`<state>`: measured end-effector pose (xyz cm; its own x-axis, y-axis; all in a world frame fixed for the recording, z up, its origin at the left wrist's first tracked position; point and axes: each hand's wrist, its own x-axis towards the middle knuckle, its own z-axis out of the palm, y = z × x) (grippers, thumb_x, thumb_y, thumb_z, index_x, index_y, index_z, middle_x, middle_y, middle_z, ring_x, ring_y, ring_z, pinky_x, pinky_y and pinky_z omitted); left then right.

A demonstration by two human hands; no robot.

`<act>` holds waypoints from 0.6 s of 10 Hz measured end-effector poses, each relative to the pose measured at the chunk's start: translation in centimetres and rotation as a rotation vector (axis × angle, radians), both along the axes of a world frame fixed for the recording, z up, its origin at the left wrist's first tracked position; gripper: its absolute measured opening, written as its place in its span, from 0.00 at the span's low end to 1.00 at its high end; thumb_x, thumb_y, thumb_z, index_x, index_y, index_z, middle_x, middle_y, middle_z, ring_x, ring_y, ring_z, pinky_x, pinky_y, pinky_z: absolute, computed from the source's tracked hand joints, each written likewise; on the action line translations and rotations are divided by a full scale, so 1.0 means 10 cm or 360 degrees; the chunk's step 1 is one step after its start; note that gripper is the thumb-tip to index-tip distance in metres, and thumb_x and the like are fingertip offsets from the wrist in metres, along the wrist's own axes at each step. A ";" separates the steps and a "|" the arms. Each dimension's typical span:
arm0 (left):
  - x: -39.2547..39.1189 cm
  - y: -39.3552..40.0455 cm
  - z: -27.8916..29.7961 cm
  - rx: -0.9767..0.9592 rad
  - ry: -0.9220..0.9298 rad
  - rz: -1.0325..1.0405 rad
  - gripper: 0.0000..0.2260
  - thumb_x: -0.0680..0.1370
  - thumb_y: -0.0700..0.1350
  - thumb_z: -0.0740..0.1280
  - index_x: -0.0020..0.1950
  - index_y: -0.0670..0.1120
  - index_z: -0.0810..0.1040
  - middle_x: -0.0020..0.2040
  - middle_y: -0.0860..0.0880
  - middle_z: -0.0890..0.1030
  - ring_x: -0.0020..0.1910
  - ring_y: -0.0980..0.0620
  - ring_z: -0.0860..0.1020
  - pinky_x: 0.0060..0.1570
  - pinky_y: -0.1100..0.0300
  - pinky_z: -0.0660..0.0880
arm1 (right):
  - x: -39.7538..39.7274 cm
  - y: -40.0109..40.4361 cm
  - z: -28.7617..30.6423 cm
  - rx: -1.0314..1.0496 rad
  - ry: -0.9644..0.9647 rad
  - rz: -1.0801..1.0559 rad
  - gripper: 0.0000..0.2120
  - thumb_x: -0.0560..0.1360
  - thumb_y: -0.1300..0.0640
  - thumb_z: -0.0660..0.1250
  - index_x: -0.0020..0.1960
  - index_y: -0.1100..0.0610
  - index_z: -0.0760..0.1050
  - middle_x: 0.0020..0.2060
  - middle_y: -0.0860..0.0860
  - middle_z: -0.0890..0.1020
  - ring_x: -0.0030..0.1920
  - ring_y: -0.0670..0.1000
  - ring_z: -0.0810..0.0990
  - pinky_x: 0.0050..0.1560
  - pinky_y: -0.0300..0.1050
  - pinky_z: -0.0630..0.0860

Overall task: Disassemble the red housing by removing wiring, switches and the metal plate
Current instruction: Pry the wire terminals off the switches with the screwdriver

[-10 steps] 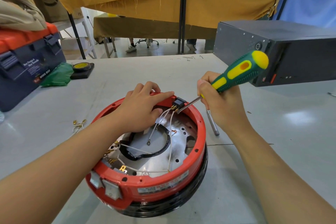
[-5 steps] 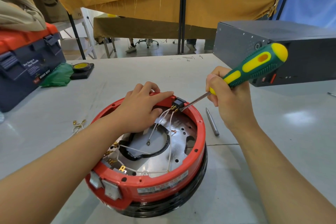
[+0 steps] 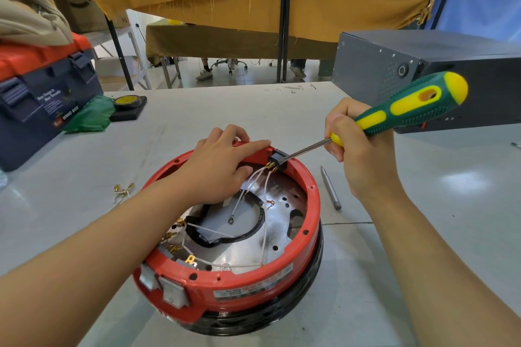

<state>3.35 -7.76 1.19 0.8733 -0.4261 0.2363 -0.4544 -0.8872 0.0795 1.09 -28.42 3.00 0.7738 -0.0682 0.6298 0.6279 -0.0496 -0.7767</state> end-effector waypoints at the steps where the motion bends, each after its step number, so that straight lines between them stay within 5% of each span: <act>1: 0.00 0.00 0.00 0.0002 0.0003 0.0002 0.24 0.80 0.49 0.59 0.74 0.62 0.58 0.67 0.51 0.63 0.62 0.48 0.63 0.62 0.52 0.63 | 0.00 0.00 0.00 0.0005 0.0005 0.0017 0.12 0.69 0.62 0.59 0.28 0.53 0.66 0.22 0.44 0.66 0.24 0.45 0.63 0.26 0.36 0.61; 6: 0.00 0.00 0.00 0.0014 -0.0011 0.0000 0.24 0.80 0.49 0.59 0.74 0.62 0.57 0.67 0.50 0.63 0.62 0.48 0.63 0.62 0.52 0.63 | 0.04 -0.02 0.00 0.0266 0.0158 0.0096 0.09 0.68 0.62 0.58 0.29 0.59 0.64 0.22 0.46 0.64 0.23 0.45 0.60 0.26 0.34 0.57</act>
<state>3.36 -7.76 1.18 0.8716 -0.4281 0.2387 -0.4549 -0.8879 0.0685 1.51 -28.63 3.00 0.8372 -0.1170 0.5342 0.5459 0.1206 -0.8292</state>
